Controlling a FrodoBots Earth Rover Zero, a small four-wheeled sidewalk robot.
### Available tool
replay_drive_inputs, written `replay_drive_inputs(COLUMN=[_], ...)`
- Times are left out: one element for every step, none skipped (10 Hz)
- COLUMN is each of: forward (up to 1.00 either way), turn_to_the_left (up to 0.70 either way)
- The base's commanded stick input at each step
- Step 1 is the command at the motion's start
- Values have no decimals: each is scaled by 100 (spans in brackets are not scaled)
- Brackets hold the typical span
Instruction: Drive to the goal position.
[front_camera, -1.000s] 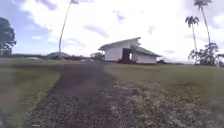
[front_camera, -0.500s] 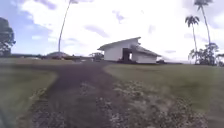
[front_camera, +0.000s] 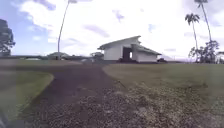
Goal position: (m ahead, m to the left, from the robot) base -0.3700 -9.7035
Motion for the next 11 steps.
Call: replay_drive_inputs(forward=[50,50,50,50,50,50,50,50,50,50,50], turn_to_the_left=[0,0,0,0,0,0,0,0,3,24,44])
